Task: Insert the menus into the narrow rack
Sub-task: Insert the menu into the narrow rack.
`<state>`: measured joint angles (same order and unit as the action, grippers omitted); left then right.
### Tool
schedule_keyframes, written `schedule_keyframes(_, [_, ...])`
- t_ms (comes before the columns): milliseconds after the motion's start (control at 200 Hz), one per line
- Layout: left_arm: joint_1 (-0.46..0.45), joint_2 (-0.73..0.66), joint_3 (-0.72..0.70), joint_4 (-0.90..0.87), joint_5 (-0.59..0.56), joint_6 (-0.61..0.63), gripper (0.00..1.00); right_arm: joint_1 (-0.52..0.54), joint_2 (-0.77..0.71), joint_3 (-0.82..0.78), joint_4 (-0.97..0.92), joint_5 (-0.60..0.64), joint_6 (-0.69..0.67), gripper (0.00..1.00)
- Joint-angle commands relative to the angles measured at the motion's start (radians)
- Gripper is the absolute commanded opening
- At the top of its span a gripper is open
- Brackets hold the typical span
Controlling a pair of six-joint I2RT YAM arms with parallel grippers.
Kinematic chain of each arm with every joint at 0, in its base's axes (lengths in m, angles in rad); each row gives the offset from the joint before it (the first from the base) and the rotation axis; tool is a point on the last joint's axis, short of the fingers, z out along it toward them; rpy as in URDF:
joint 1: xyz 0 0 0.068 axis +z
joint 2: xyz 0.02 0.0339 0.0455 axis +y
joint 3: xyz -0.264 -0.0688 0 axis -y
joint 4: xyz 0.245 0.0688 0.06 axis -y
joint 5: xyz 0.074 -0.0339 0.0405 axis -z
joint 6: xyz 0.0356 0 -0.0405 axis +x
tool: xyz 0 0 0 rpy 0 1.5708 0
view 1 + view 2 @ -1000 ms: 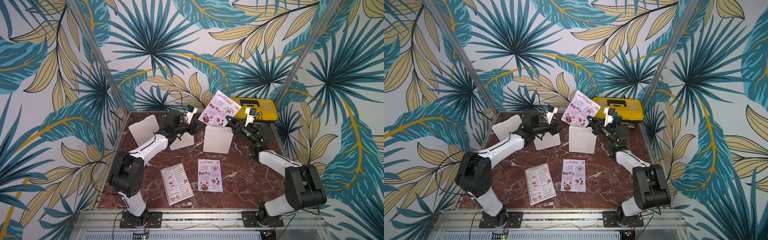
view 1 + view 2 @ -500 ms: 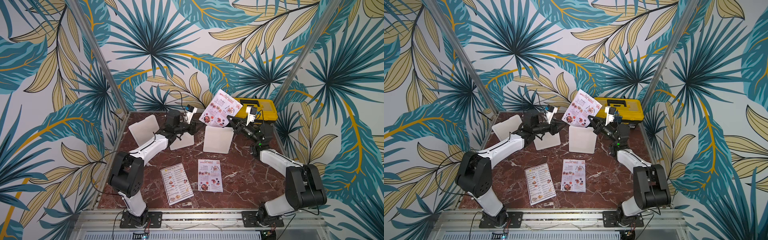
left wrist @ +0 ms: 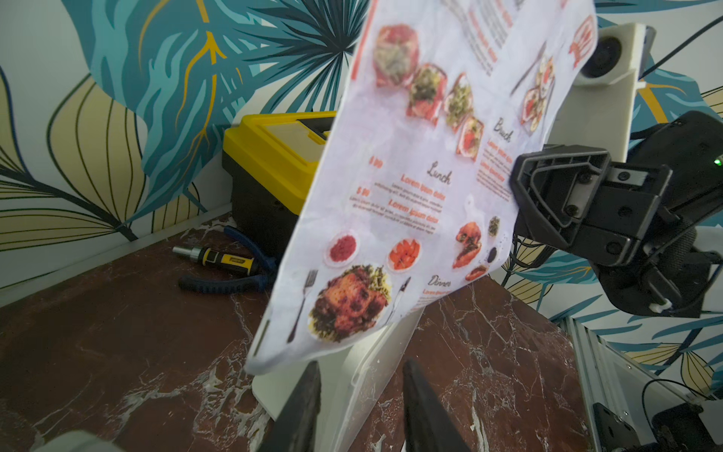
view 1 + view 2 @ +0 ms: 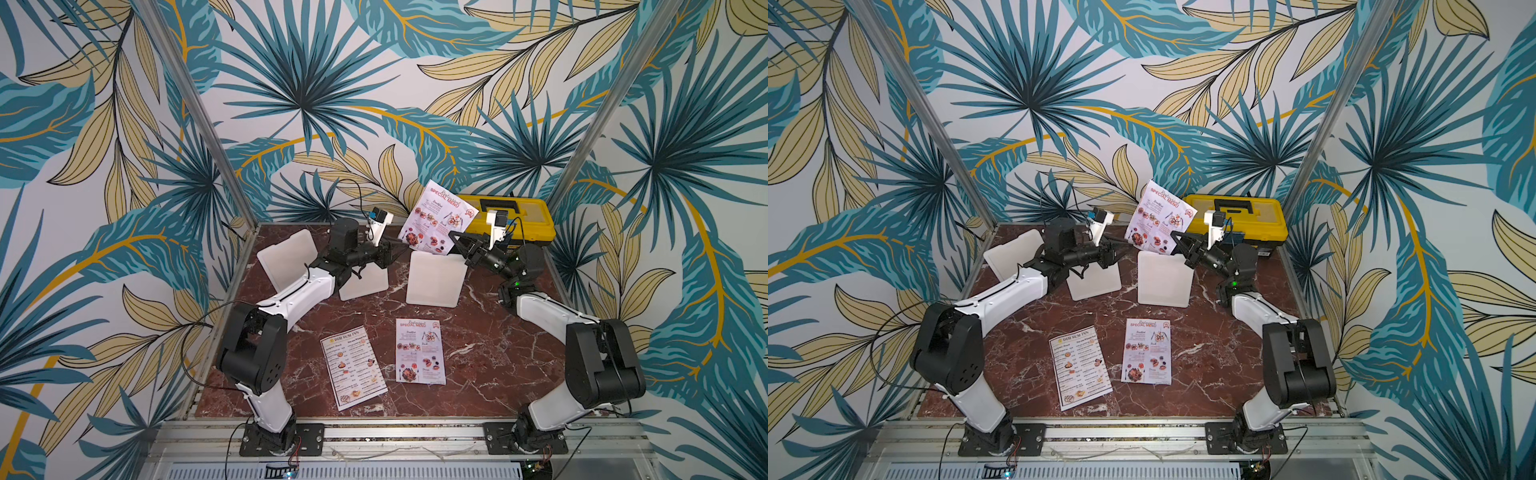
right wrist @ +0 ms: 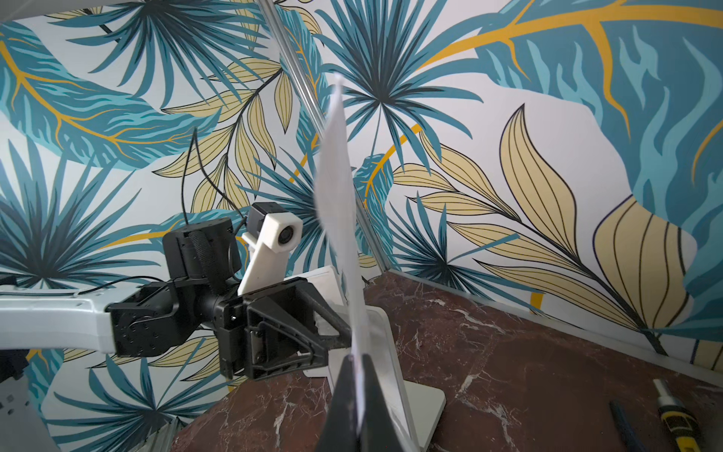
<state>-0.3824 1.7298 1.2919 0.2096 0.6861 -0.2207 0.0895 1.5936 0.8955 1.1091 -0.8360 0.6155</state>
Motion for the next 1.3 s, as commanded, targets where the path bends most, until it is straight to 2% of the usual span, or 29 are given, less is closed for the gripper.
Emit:
schedule_keyframes(0, [0.027, -0.017, 0.029, 0.043, 0.023, -0.011, 0.37, -0.004, -0.015, -0.019, 0.07, -0.052, -0.015, 0.0])
schedule_keyframes(466, [0.041, 0.028, 0.109, 0.053, 0.081, 0.055, 0.45, -0.003, -0.014, -0.004, 0.065, -0.059, -0.011, 0.0])
schedule_keyframes(871, [0.042, 0.132, 0.181, 0.053, 0.194, 0.083, 0.43, -0.004, -0.008, 0.007, 0.066, -0.062, -0.007, 0.0])
schedule_keyframes(1067, [0.042, 0.142, 0.178, 0.053, 0.216, 0.09, 0.34, -0.004, 0.001, 0.016, 0.066, -0.058, -0.006, 0.0])
schedule_keyframes(1297, [0.043, 0.115, 0.158, 0.053, 0.218, 0.082, 0.07, -0.009, 0.02, 0.028, 0.066, -0.048, 0.002, 0.0])
